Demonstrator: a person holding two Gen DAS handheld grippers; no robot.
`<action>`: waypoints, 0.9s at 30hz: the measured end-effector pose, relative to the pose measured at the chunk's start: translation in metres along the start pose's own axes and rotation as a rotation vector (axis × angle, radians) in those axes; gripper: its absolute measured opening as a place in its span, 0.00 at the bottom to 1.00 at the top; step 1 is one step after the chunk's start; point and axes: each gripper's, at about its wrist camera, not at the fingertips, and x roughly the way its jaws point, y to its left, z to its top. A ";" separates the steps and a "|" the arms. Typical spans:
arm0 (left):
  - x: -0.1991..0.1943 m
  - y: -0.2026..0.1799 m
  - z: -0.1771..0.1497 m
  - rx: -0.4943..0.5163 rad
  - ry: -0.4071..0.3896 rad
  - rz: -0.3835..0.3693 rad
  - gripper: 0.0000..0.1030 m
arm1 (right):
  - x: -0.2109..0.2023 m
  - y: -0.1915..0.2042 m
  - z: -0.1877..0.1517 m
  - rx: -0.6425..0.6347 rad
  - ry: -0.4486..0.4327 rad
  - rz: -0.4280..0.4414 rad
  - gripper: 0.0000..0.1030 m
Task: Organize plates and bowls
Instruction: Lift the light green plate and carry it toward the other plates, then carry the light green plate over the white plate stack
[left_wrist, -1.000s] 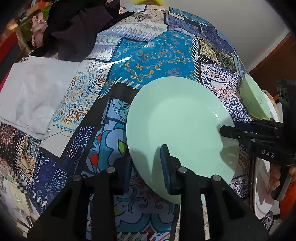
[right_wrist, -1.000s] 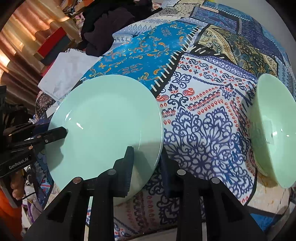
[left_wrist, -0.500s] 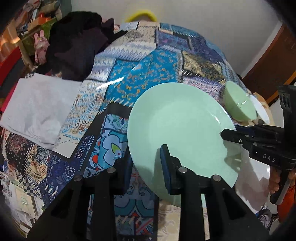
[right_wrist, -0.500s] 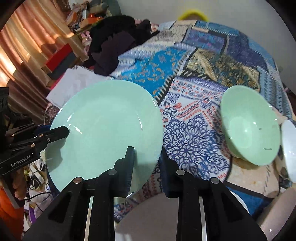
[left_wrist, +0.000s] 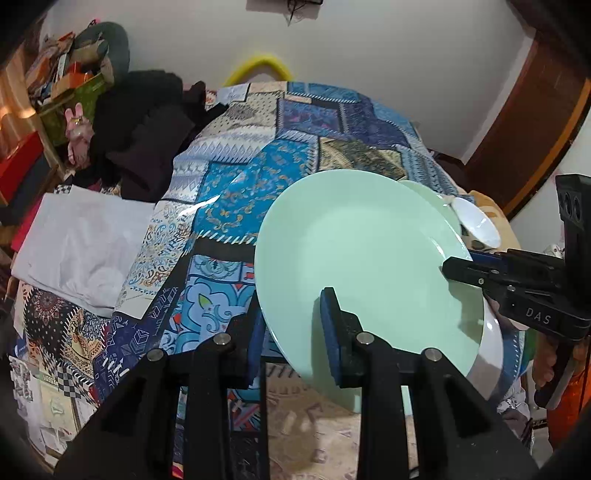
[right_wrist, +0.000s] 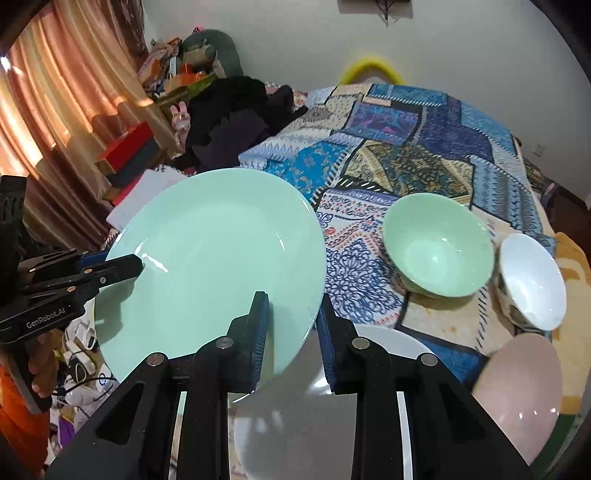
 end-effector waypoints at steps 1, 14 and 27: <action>-0.003 -0.002 0.000 0.004 -0.003 -0.004 0.28 | -0.005 -0.001 -0.002 0.004 -0.006 0.001 0.23; -0.028 -0.052 -0.012 0.067 -0.018 -0.036 0.28 | -0.047 -0.022 -0.033 0.057 -0.057 -0.021 0.23; -0.014 -0.090 -0.028 0.104 0.038 -0.074 0.28 | -0.058 -0.048 -0.067 0.137 -0.045 -0.035 0.23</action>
